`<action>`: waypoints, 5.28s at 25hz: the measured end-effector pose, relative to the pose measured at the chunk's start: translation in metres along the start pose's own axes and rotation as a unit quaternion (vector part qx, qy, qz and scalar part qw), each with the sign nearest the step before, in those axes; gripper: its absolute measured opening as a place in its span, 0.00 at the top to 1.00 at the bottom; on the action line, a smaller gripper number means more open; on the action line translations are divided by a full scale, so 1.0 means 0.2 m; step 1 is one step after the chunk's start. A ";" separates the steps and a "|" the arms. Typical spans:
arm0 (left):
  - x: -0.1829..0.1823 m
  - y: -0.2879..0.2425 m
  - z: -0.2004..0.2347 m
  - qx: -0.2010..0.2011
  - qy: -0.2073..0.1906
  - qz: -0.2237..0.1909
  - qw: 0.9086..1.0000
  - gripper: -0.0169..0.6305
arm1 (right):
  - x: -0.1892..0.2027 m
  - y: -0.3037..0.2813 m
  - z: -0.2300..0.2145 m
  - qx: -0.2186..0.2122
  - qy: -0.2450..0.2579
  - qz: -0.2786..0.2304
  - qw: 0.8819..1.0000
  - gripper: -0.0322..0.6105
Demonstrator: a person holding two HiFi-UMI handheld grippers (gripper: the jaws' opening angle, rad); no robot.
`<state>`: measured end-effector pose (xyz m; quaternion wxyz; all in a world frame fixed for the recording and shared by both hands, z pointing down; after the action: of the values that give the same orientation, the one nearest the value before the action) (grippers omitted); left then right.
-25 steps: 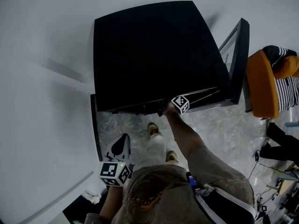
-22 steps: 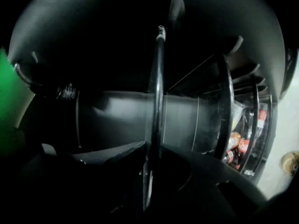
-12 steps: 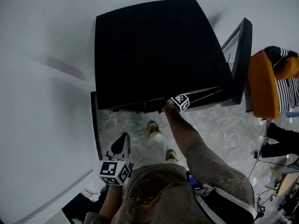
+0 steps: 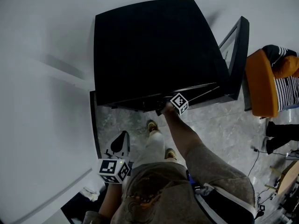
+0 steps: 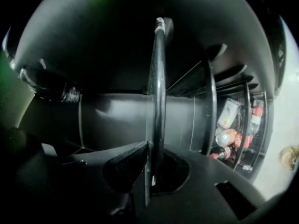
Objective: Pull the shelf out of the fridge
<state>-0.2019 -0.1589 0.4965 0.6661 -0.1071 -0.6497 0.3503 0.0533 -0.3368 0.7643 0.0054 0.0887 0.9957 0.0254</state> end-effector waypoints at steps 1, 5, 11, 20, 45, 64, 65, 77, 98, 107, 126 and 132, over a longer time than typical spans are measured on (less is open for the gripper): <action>0.00 0.00 -0.01 0.000 -0.001 -0.001 1.000 0.96 | 0.01 0.02 0.00 0.000 -0.001 0.001 1.000 0.90; 0.01 0.02 -0.03 0.002 -0.005 0.000 1.000 0.96 | 0.02 0.11 0.00 -0.002 -0.003 0.004 1.000 0.90; 0.02 0.05 -0.06 0.008 -0.009 -0.003 1.000 0.96 | 0.05 0.24 0.01 -0.008 -0.008 0.008 1.000 0.90; 0.04 0.14 -0.12 0.010 -0.012 -0.014 1.000 0.96 | 0.07 0.40 0.04 -0.001 -0.013 0.015 1.000 0.90; 0.19 0.48 -0.37 -0.005 -0.012 -0.061 0.998 0.96 | 0.13 0.92 0.25 0.024 0.002 0.065 0.998 0.91; 0.30 0.67 -0.48 -0.007 -0.002 -0.097 0.995 0.96 | 0.05 1.33 0.67 -0.025 -0.003 0.122 0.992 0.91; 0.30 0.67 -0.48 -0.006 0.000 -0.099 0.995 0.96 | 0.05 1.34 0.70 -0.026 -0.004 0.124 0.992 0.91; 0.19 0.68 -0.51 0.003 0.001 -0.132 0.991 0.96 | 0.04 1.51 1.03 -0.042 -0.019 0.150 0.988 0.91; 0.06 0.73 -0.52 -0.008 0.001 -0.159 0.987 0.96 | -0.06 1.79 1.59 -0.124 -0.071 0.117 0.983 0.90; 0.04 0.72 -0.54 -0.005 0.003 -0.161 0.987 0.96 | -0.09 1.84 1.68 -0.143 -0.065 0.112 0.981 0.90; 0.08 0.75 -0.54 -0.005 0.004 -0.158 0.987 0.96 | -0.07 1.86 1.59 -0.138 -0.069 0.108 0.982 0.90; 0.10 0.78 -0.53 -0.005 0.007 -0.168 0.986 0.97 | -0.08 1.82 1.57 -0.137 -0.057 0.134 0.980 0.90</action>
<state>-0.1556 -0.0001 0.4044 0.7198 -0.0020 -0.6552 0.2292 0.1382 0.0345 0.4694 0.0710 0.2208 0.9600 0.1569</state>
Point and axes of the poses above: the fingertips, and each gripper's own axes: y backward along the fingers, z to its left, x out of its underside, the point moved 7 cm from there along y, backward along the fingers, and after that the axes turned 10 degrees about -x, right-handed, at the moved point
